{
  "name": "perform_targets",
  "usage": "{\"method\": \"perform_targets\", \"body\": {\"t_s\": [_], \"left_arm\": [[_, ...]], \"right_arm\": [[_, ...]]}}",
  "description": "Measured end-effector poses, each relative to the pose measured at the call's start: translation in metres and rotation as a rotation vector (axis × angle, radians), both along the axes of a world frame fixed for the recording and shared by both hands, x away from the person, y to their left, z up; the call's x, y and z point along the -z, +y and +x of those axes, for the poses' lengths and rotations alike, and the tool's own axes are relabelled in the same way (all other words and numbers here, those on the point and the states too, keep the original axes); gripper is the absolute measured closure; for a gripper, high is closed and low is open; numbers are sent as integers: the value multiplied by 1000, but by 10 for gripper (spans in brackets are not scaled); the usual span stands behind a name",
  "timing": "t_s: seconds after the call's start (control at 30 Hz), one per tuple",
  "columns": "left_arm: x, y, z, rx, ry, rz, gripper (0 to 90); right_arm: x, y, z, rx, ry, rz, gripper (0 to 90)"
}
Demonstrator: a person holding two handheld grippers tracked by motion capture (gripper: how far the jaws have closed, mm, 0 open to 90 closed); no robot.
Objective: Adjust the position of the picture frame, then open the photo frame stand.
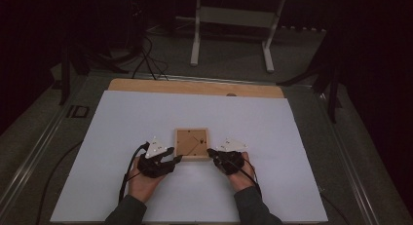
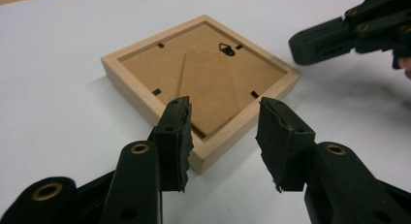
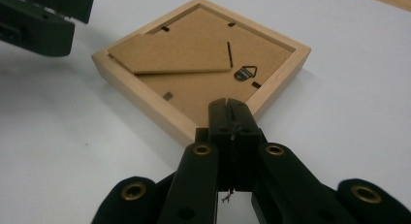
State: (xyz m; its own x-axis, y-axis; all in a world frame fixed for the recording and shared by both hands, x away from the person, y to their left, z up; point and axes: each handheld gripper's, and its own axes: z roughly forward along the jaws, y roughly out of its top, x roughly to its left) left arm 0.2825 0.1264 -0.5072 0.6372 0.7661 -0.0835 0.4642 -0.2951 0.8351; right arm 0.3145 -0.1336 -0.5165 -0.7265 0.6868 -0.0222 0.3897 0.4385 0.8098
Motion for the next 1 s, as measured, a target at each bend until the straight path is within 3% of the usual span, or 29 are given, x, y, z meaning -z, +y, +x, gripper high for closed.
{"method": "perform_targets", "body": {"t_s": [0.2,0.37,0.67,1.0], "left_arm": [[-3,-4,7,20,37,7,531],[-6,-8,11,22,36,24,525],[-13,-14,24,27,51,75,516],[-9,-23,39,33,97,143,506]], "right_arm": [[2,-1,0,-5,11,-4,899],[3,0,1,-9,16,-6,899],[3,1,1,-18,21,-1,899],[3,1,1,-22,26,4,899]]}}
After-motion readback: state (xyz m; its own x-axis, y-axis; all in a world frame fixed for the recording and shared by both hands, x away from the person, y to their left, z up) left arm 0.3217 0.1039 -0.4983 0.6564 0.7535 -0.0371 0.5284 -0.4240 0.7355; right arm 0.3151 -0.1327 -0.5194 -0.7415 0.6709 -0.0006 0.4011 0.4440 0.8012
